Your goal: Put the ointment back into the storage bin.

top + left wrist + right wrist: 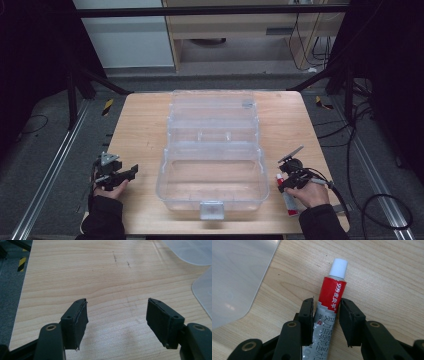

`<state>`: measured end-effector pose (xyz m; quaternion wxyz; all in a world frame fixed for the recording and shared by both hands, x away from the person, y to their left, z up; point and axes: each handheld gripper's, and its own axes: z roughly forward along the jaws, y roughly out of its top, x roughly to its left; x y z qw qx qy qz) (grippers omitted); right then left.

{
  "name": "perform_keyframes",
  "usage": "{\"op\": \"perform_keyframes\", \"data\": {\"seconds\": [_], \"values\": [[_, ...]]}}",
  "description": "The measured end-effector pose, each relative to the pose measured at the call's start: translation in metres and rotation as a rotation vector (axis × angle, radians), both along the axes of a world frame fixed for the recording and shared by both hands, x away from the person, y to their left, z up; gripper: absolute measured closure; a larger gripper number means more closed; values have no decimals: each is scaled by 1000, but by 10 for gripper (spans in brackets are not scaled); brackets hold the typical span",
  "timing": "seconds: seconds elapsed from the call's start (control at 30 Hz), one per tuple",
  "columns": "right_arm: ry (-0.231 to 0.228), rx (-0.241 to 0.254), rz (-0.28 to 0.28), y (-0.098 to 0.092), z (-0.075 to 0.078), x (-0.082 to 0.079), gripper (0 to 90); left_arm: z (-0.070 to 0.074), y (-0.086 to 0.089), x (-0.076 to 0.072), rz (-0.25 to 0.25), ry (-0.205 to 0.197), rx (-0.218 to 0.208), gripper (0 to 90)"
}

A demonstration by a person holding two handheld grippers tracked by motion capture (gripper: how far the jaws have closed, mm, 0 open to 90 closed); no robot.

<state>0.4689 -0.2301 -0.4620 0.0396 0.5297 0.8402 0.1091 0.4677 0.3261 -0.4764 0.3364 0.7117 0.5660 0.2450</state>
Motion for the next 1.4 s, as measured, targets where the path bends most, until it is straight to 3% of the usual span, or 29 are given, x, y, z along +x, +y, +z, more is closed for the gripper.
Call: {"op": "perform_keyframes", "data": {"seconds": [0.6,0.77,0.93,1.0,1.1,1.2,1.4], "values": [[50,-23,48,3,-2,3,701,0,0,0,-2,3,1,332],[45,-21,65,1,0,2,701,0,0,0,-2,5,2,332],[0,47,49,-10,14,-1,701,0,-1,0,-2,10,6,331],[-14,52,43,-11,16,-1,701,0,-1,0,-1,9,6,331],[-89,90,37,-14,27,-2,701,0,-1,1,-3,9,10,331],[-118,108,36,-14,31,-2,701,0,-2,1,-2,9,9,332],[-222,156,51,-13,46,-1,701,-1,-1,1,-6,10,12,331]]}}
